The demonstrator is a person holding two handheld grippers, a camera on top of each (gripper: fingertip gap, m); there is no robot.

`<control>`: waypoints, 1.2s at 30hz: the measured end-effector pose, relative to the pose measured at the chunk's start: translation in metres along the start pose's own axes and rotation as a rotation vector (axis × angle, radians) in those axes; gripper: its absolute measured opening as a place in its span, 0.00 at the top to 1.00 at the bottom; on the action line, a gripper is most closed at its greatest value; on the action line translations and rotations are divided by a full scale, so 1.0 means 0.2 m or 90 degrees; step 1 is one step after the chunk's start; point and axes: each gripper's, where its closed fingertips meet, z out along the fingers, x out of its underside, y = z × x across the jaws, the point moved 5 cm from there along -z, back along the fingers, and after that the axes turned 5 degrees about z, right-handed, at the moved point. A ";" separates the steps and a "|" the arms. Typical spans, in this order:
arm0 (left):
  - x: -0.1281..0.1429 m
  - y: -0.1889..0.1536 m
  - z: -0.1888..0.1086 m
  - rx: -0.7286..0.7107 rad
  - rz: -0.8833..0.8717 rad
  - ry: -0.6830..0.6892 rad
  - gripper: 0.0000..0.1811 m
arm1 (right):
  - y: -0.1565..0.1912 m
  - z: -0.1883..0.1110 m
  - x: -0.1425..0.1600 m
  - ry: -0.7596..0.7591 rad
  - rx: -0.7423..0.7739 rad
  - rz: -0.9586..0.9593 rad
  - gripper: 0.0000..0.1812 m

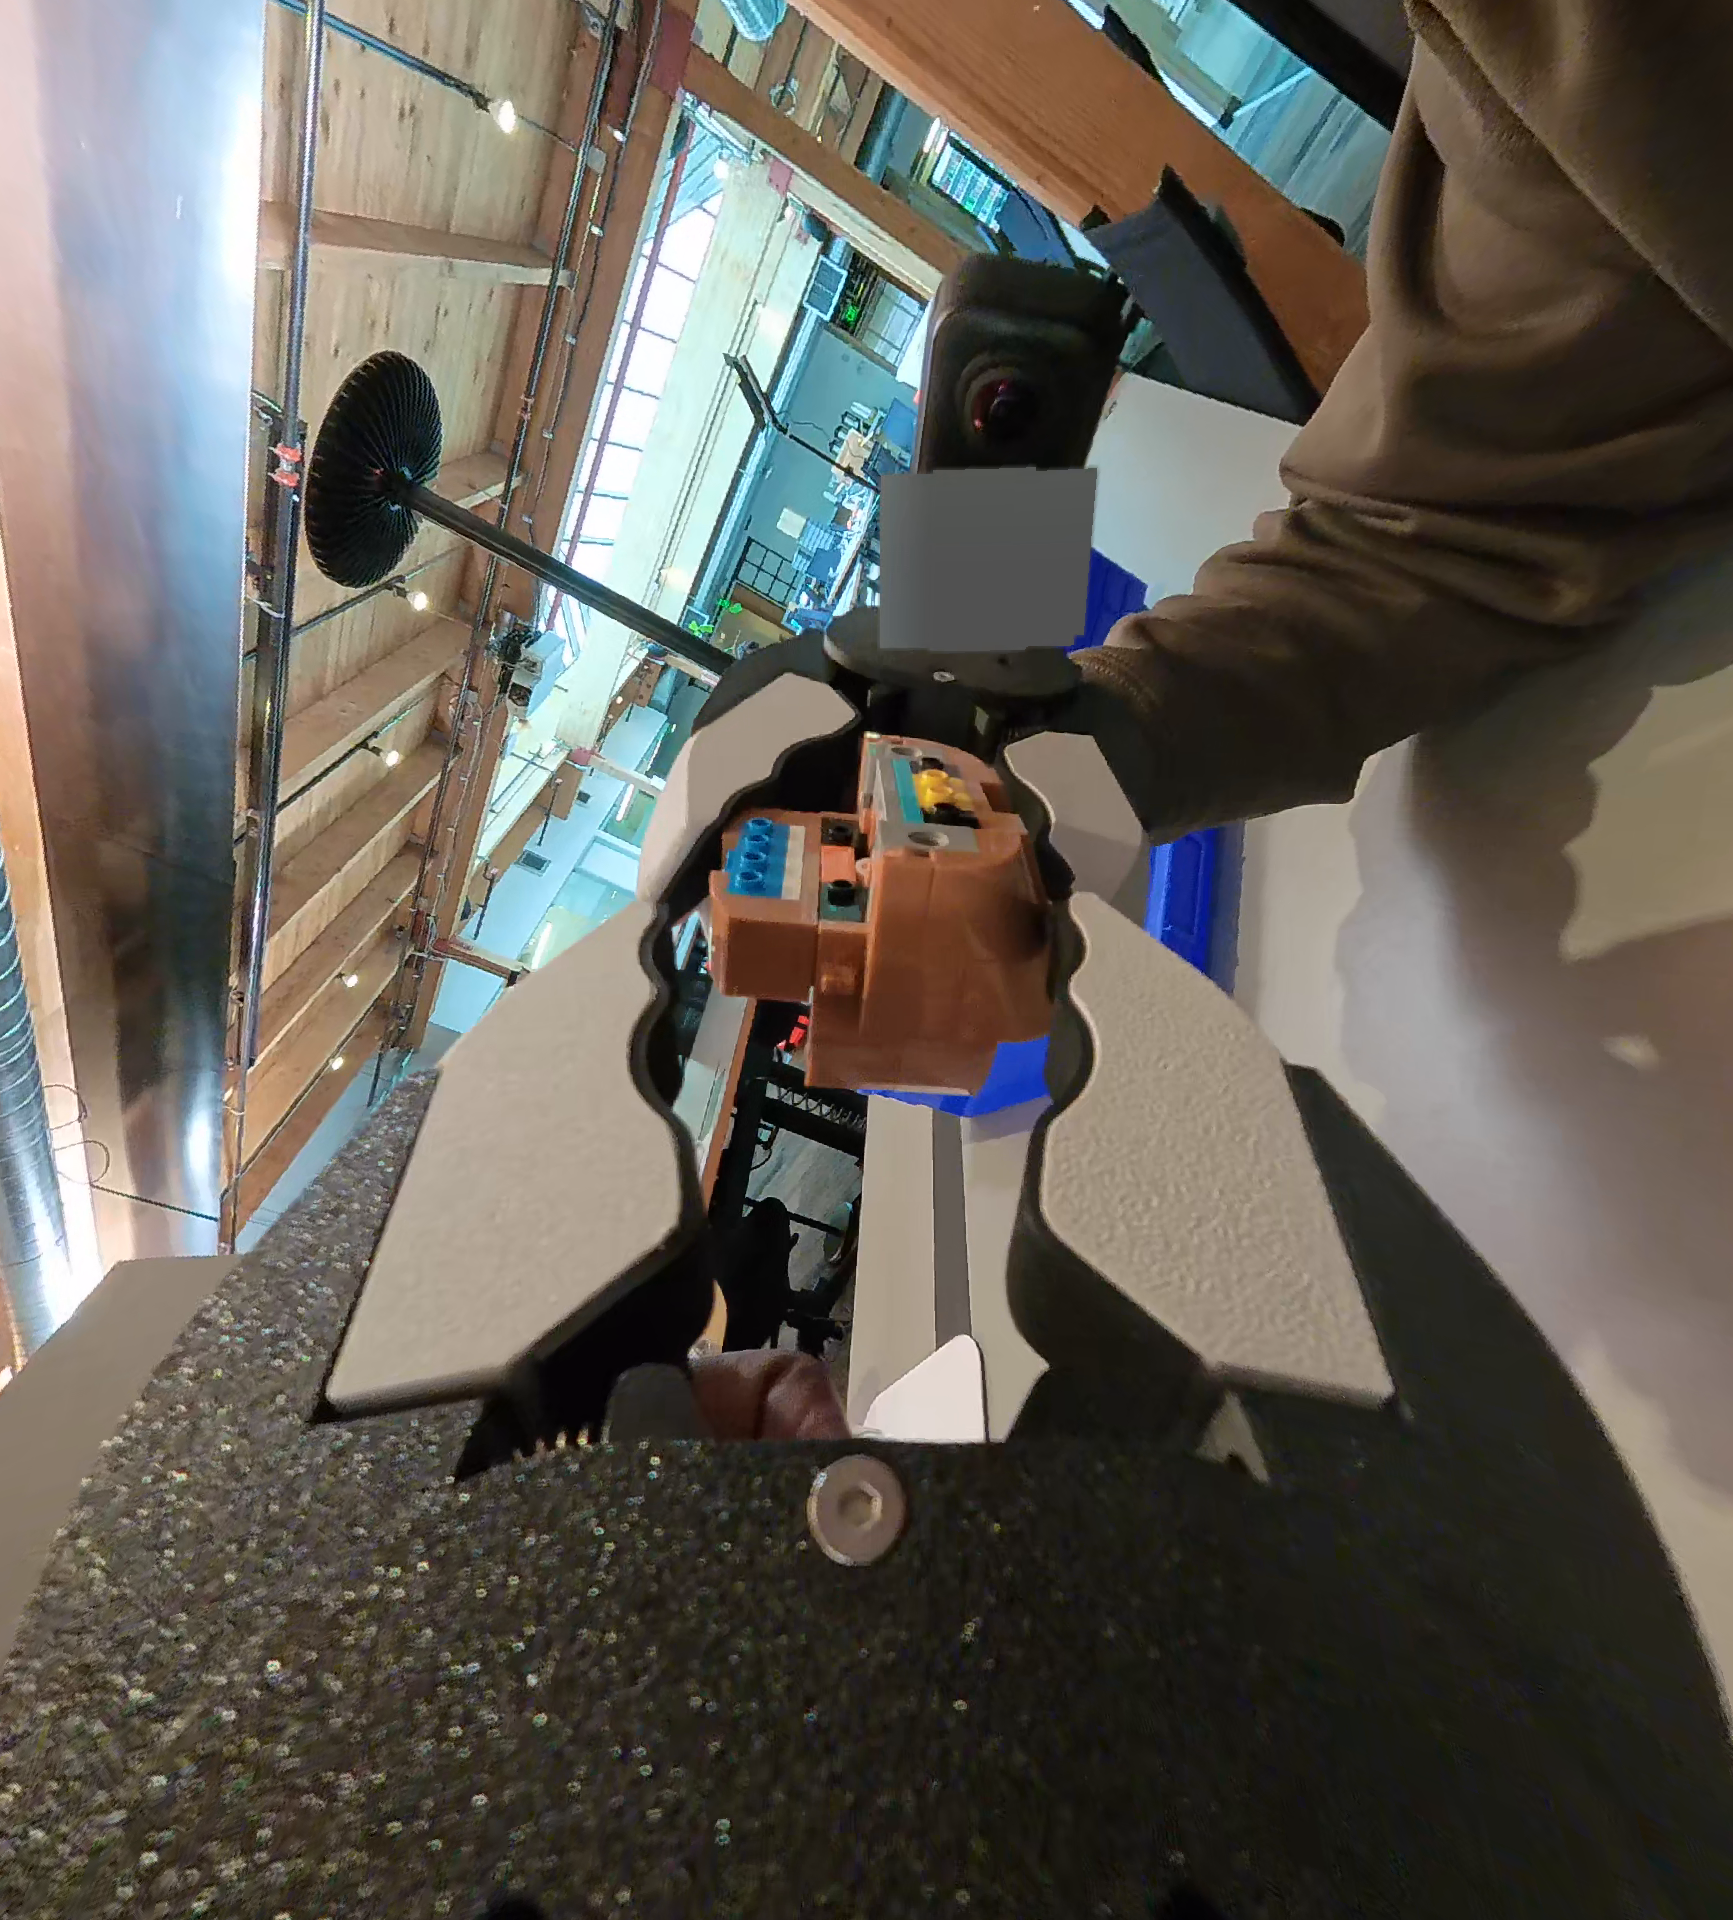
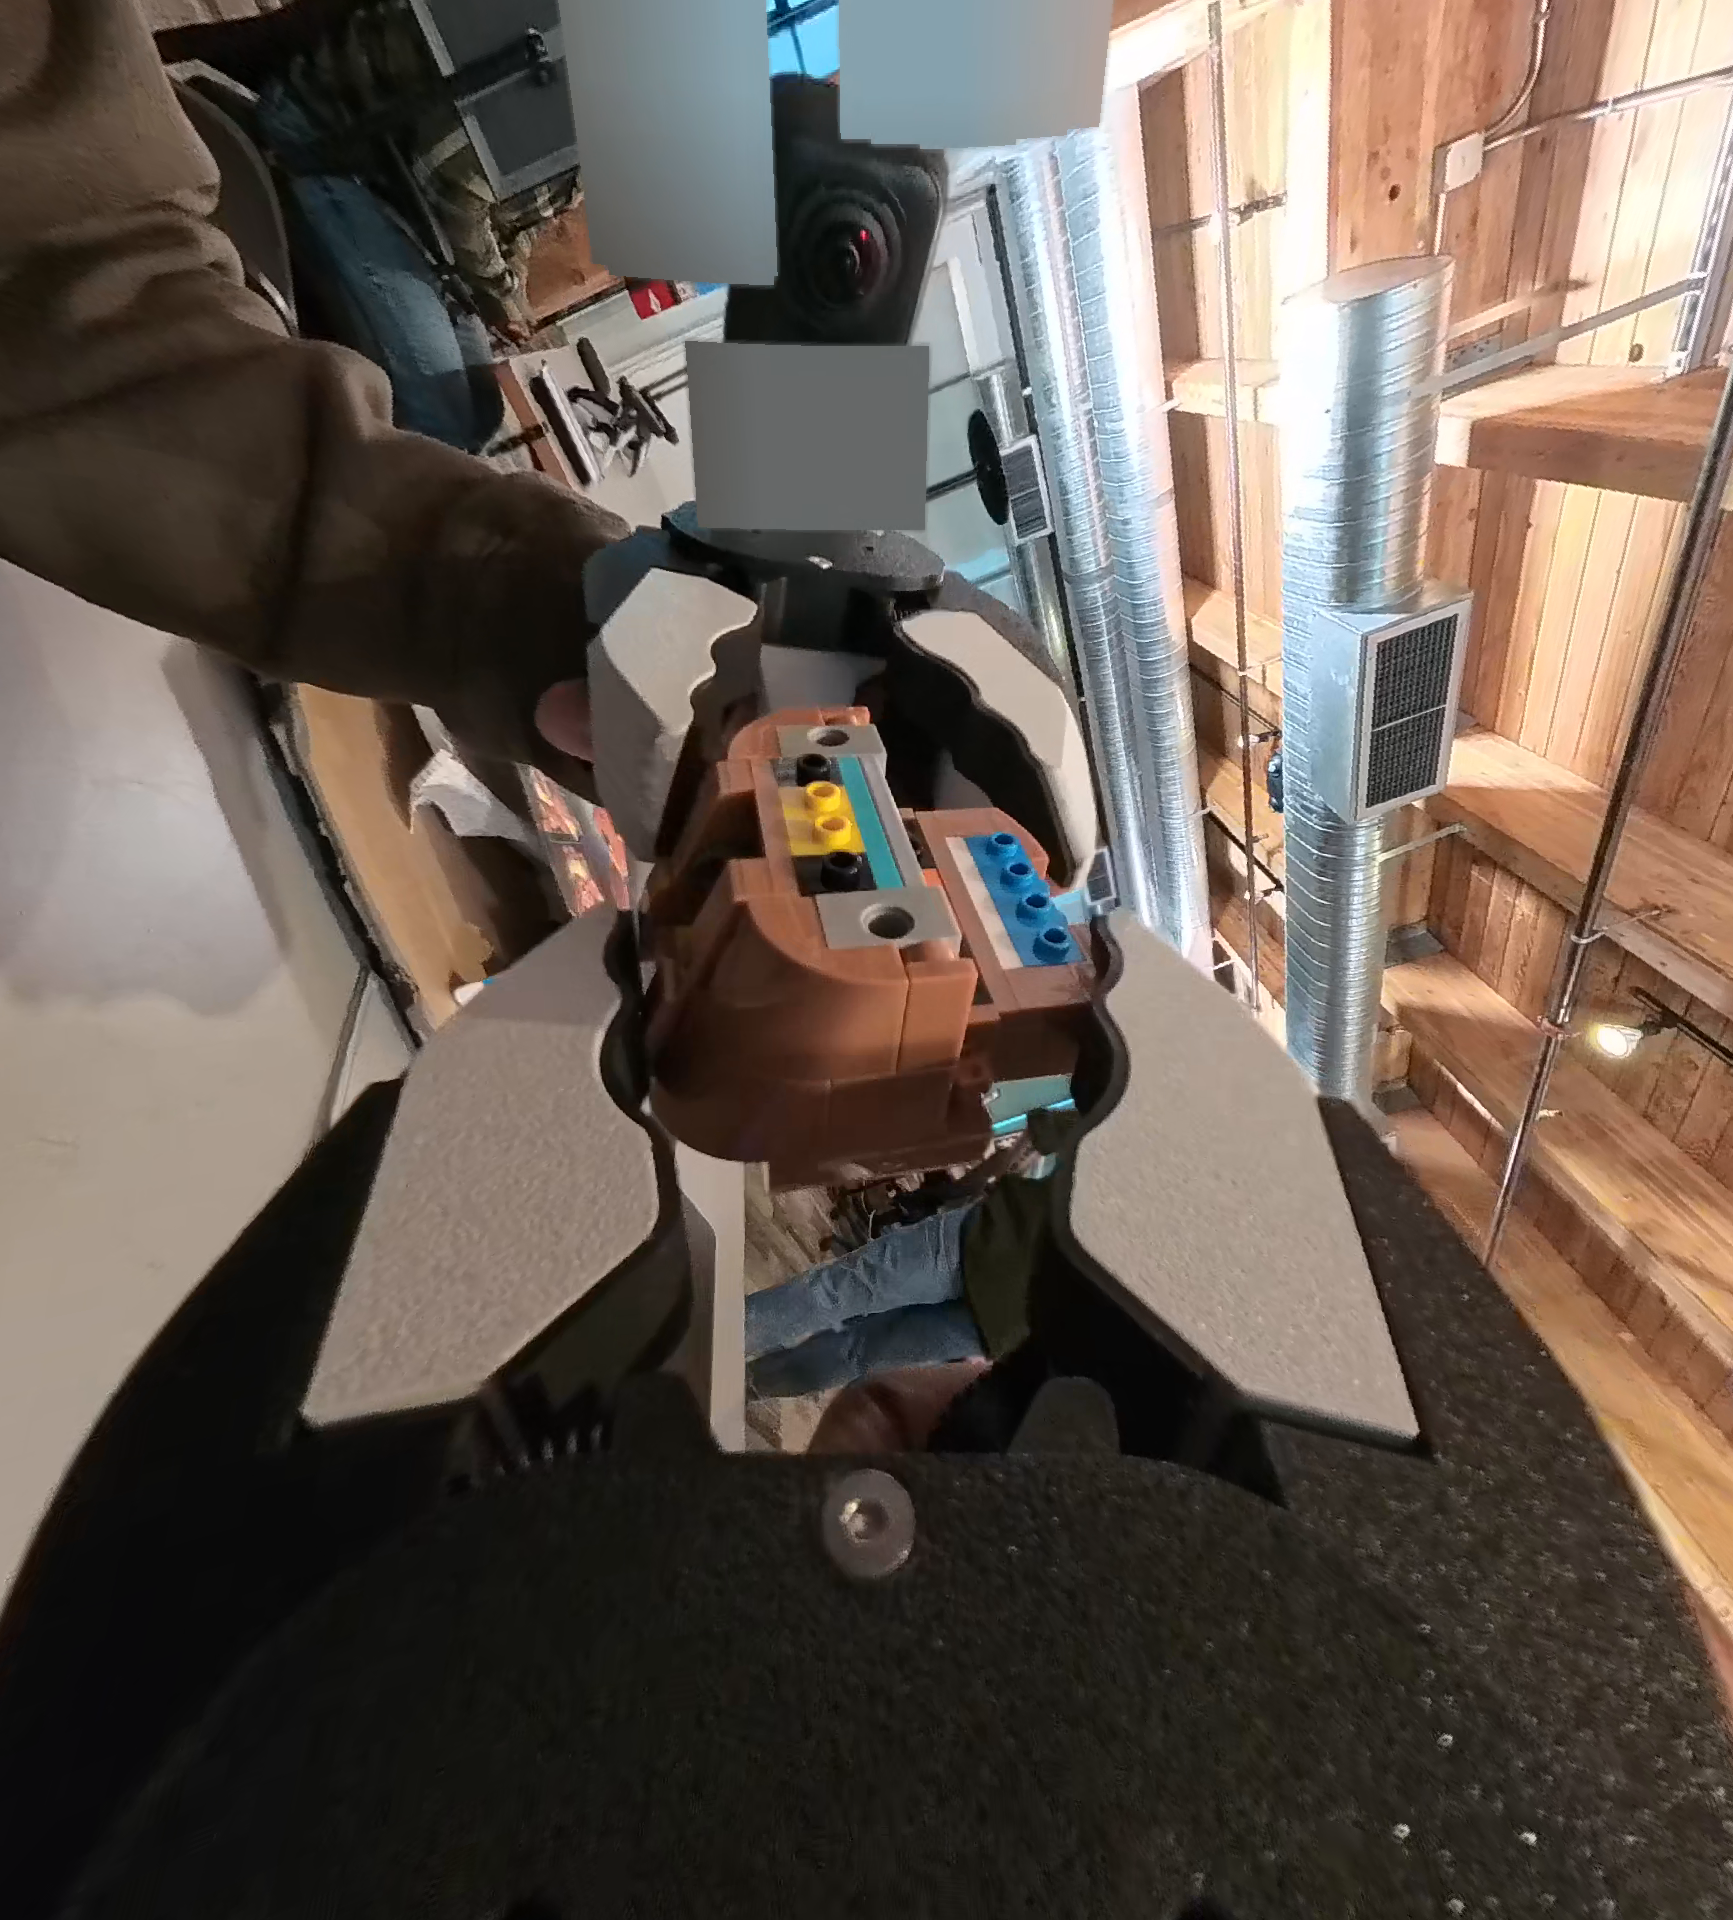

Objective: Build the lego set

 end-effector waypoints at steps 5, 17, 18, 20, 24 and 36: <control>-0.01 -0.01 0.01 0.014 -0.007 -0.004 0.66 | 0.00 0.00 -0.01 0.004 -0.005 -0.002 0.55; 0.01 -0.01 0.01 0.018 -0.010 0.008 0.66 | 0.01 0.00 0.01 0.021 -0.011 -0.004 0.55; 0.01 -0.02 0.01 0.018 -0.011 0.008 0.66 | 0.01 0.00 0.01 0.021 -0.012 -0.001 0.55; 0.02 -0.02 0.01 0.019 -0.008 0.013 0.66 | 0.01 0.00 0.02 0.026 -0.012 -0.005 0.55; 0.02 -0.02 0.01 0.015 -0.005 0.006 0.66 | 0.02 0.00 0.02 0.024 -0.015 -0.001 0.55; 0.02 -0.03 0.02 0.007 0.007 0.002 0.67 | 0.02 -0.01 0.02 0.027 -0.022 0.005 0.55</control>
